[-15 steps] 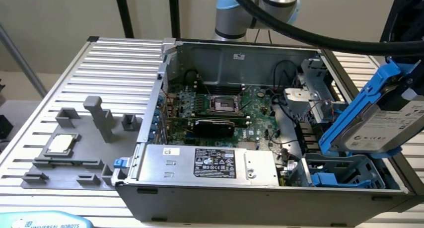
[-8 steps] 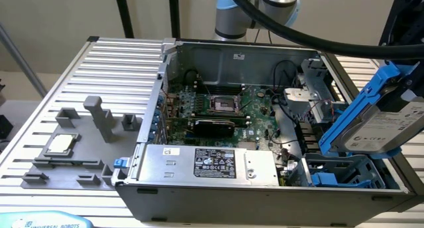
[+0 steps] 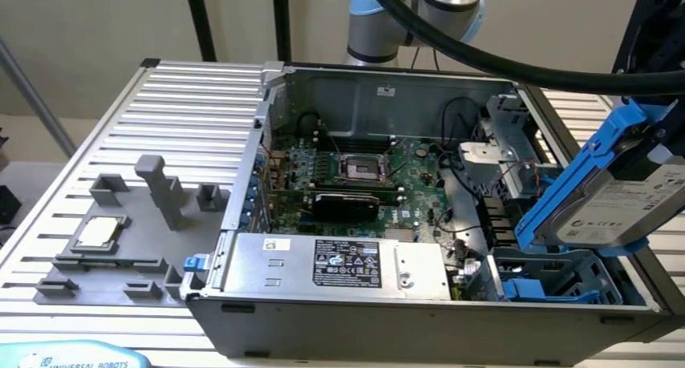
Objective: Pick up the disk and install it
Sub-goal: 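Insert the disk into the insertion slot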
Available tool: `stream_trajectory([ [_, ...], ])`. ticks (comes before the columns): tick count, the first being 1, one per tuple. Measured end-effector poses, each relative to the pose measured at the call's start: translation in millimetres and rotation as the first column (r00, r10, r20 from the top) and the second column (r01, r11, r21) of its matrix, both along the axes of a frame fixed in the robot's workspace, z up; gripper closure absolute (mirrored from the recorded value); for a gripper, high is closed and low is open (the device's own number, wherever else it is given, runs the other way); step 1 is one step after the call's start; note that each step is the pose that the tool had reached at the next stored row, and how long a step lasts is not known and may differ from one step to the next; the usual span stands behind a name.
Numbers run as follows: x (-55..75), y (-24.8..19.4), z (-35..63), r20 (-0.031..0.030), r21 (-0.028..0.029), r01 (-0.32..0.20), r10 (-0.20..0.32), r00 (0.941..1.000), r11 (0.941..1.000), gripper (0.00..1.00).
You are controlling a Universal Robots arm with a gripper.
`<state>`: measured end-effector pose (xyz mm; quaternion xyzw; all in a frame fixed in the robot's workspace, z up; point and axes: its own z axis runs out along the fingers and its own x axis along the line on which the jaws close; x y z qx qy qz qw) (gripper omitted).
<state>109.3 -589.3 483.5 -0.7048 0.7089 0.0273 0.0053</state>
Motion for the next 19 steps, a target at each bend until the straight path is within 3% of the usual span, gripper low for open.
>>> stream_trajectory([
  [9,0.1,0.0,-0.8,0.0012,0.0002,0.000,0.000,1.0000,1.0000,0.67],
  [19,-0.5,0.0,-18.0,0.0063,-0.0001,0.000,0.000,1.0000,1.0000,0.67],
])
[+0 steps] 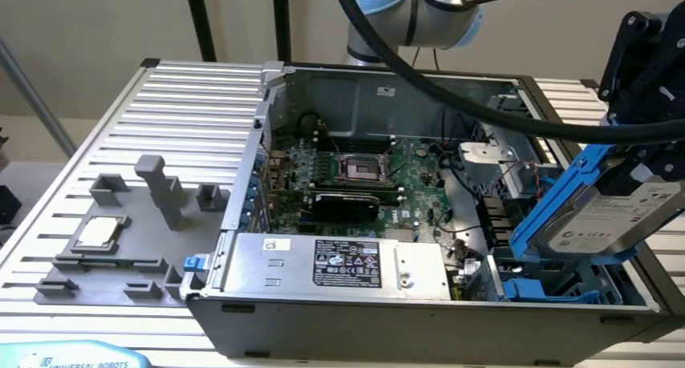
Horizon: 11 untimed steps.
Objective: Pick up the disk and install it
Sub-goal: 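Insert the disk into the insertion slot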
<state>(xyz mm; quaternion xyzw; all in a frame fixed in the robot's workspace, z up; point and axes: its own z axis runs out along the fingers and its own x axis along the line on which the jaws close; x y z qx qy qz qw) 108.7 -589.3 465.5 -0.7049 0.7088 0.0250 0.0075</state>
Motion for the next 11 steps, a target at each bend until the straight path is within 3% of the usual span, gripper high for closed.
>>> stream_trajectory([
  [8,-1.1,0.0,-13.9,0.0054,0.0002,0.000,0.000,1.0000,1.0000,0.67],
  [11,-1.3,0.0,-14.6,0.0055,0.0000,0.000,0.000,1.0000,1.0000,0.67],
])
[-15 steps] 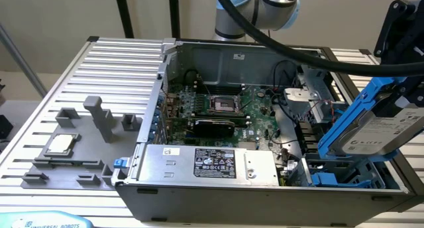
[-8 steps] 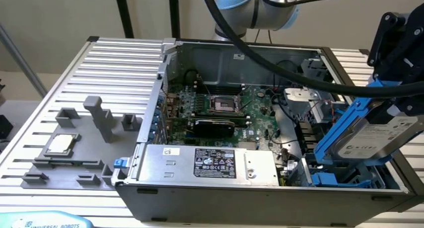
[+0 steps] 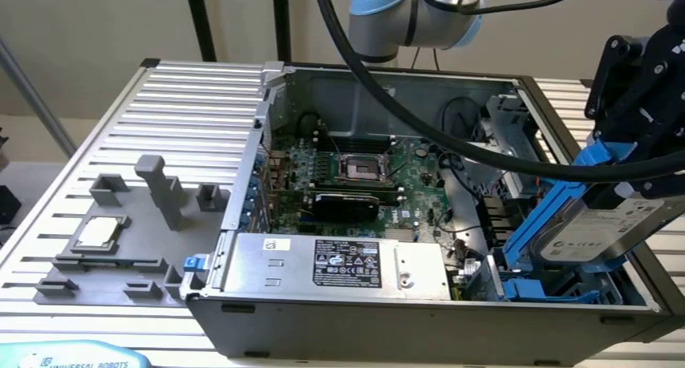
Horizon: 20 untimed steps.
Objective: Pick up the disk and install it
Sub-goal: 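Insert the disk into the insertion slot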
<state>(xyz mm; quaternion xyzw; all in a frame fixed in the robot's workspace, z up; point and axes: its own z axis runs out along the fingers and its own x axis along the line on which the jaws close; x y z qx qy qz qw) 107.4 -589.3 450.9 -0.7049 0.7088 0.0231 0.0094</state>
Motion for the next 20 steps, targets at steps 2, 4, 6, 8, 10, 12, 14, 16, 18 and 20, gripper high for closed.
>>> stream_trajectory([
  [2,0.0,0.0,-0.2,0.0000,0.0001,0.000,0.000,1.0000,1.0000,0.67],
  [4,-0.9,0.0,-0.9,0.0001,0.0004,0.000,0.000,1.0000,1.0000,0.67],
  [6,-2.3,0.0,-1.5,0.0001,0.0002,0.000,0.000,1.0000,1.0000,0.67],
  [8,-2.8,0.0,-2.0,0.0000,0.0003,0.000,0.000,1.0000,1.0000,0.67],
  [10,-2.9,0.0,-2.6,0.0000,0.0002,0.000,0.000,1.0000,1.0000,0.67],
  [12,-3.0,0.0,-3.2,0.0000,0.0000,0.000,0.000,1.0000,1.0000,0.67],
  [14,-3.0,0.1,-4.1,0.0000,0.0000,0.000,0.000,1.0000,1.0000,0.67],
  [16,-3.0,0.0,-5.2,0.0000,0.0001,0.000,0.000,1.0000,1.0000,0.67],
  [18,-3.0,0.1,-6.5,0.0000,0.0000,0.000,0.000,1.0000,1.0000,0.67],
  [20,-3.0,0.0,-8.0,0.0000,0.0000,0.000,0.000,1.0000,1.0000,0.67],
])
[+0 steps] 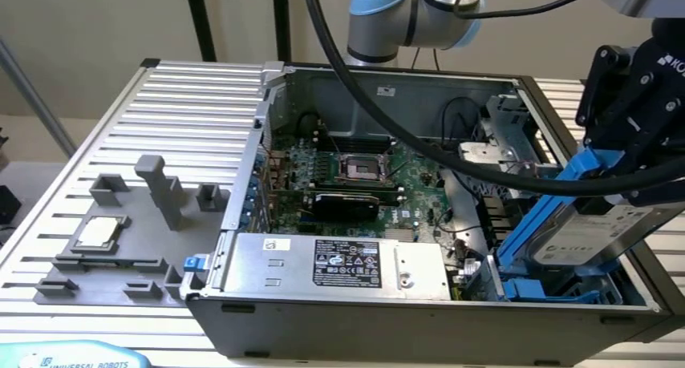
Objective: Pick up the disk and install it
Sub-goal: 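Insert the disk into the insertion slot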
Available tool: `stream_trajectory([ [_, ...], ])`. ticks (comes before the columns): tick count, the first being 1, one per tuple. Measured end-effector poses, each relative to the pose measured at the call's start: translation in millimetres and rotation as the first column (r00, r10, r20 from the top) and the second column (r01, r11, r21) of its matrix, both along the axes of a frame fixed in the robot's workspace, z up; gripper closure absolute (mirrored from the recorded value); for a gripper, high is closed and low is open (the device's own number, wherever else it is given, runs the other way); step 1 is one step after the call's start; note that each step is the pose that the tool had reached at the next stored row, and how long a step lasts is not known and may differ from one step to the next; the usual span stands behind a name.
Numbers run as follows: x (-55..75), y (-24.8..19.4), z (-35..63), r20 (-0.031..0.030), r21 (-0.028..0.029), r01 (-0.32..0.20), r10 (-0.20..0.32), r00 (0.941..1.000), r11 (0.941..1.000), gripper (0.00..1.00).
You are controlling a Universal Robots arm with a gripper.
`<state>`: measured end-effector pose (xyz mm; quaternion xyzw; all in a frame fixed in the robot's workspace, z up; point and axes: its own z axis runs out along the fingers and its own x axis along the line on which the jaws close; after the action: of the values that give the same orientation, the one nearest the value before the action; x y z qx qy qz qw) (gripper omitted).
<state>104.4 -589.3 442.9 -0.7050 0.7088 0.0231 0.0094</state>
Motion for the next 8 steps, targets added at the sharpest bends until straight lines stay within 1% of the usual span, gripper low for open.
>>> stream_trajectory([
  [8,0.0,0.0,-7.5,0.0000,0.0001,0.000,0.000,1.0000,1.0000,0.67],
])
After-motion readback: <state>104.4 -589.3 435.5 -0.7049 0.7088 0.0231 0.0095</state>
